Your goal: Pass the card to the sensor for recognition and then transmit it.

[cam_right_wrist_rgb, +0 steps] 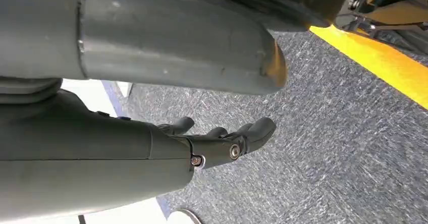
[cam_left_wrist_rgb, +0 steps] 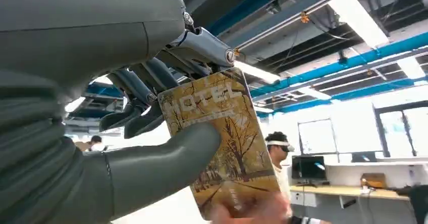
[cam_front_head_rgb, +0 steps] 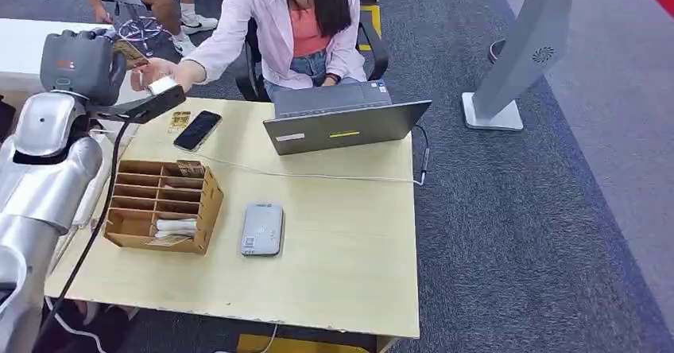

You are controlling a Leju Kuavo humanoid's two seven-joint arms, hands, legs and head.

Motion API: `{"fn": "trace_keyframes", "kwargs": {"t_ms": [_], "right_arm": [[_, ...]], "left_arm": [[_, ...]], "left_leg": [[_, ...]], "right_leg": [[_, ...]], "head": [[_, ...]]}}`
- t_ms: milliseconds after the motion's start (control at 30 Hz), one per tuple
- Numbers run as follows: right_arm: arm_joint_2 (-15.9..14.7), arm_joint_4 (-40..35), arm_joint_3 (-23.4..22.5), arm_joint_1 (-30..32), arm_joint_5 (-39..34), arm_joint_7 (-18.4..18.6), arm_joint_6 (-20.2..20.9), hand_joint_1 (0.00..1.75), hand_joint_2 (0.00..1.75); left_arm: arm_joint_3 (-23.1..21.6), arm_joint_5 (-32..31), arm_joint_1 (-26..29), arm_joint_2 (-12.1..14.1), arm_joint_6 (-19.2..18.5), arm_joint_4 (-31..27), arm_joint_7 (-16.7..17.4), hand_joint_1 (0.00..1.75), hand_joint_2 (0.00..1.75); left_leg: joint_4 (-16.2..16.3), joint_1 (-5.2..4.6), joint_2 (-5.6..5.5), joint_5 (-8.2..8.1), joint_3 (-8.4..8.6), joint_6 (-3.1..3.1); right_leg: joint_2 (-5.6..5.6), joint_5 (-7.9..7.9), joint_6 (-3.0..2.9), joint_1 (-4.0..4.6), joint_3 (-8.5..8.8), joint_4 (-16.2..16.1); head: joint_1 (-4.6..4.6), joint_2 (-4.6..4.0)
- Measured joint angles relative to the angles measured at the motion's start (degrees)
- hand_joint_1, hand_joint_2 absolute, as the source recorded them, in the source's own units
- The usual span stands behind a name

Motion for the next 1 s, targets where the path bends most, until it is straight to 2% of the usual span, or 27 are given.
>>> {"fn": "trace_keyframes", "kwargs": {"t_ms": [67, 100, 267, 567, 633, 800, 933, 1000], "right_arm": [[0.0, 0.0, 0.0, 0.0, 0.0, 0.0, -0.1, 0.0, 0.0], [0.0, 0.0, 0.0, 0.0, 0.0, 0.0, -0.3, 0.0, 0.0], [0.0, 0.0, 0.0, 0.0, -0.6, 0.4, -0.8, 0.0, 0.0], [0.0, 0.0, 0.0, 0.0, -0.9, 0.4, -0.9, 0.0, 0.0], [0.0, 0.0, 0.0, 0.1, -1.4, 0.4, -1.0, 0.0, 0.0], [0.0, 0.0, -0.6, 0.1, -3.1, 0.6, -1.9, 0.0, 0.0], [0.0, 0.0, -1.7, 0.2, -4.4, 1.1, -2.2, 0.0, 0.0], [0.0, 0.0, -2.1, 0.2, -5.0, 1.0, -2.6, 0.0, 0.0]], "left_arm": [[0.1, -0.3, 0.0, 0.2, 0.0, 0.4, 0.0, 1.75, 1.75], [0.1, -1.1, 0.0, 0.2, -0.1, 0.7, 0.0, 0.0, 1.75], [0.4, 0.8, 3.6, -0.5, 1.2, -1.4, -1.0, 0.0, 1.75], [0.8, 1.6, 6.6, -1.0, 1.0, -5.2, -1.7, 0.0, 1.75], [0.9, 2.8, 8.3, -1.0, 0.6, -7.6, -2.5, 0.0, 1.75], [0.9, 5.0, 18.8, -1.0, 0.8, -20.2, -3.5, 0.0, 1.75], [0.9, 5.4, 32.6, -0.5, 1.8, -34.1, -4.2, 0.0, 1.75], [0.8, 5.1, 37.7, -0.1, 2.4, -38.7, -4.3, 0.0, 1.75]], "left_leg": [[0.0, 0.0, 0.0, 0.0, -0.01, 0.0], [0.0, -0.01, 0.0, 0.0, -0.01, 0.0], [0.0, -0.01, 0.01, 0.0, 0.02, 0.0], [0.0, -0.01, 0.02, 0.0, 0.01, 0.0], [0.0, -0.02, 0.03, 0.0, 0.02, 0.0], [0.0, -0.04, 0.05, -0.03, 0.01, 0.02], [0.0, -0.04, 0.15, -0.17, 0.01, 0.05], [0.0, -0.04, 0.15, -0.18, -0.01, 0.06]], "right_leg": [[0.0, 0.0, 0.0, -0.01, 0.0, 0.0], [0.0, 0.0, 0.0, -0.01, 0.0, 0.0], [0.0, 0.0, 0.0, 0.0, 0.0, 0.0], [0.02, 0.0, 0.0, -0.01, -0.01, 0.0], [0.03, 0.0, 0.0, -0.01, 0.0, 0.0], [0.05, -0.02, 0.02, -0.03, 0.01, 0.0], [0.14, -0.07, 0.04, -0.03, -0.05, 0.0], [0.13, -0.1, 0.04, -0.03, -0.07, -0.1]], "head": [[0.02, 0.0], [0.02, 0.0], [0.0, 0.0], [0.0, 0.0], [-0.02, 0.0], [0.0, 0.0], [0.0, 0.0], [0.0, 0.0]]}}
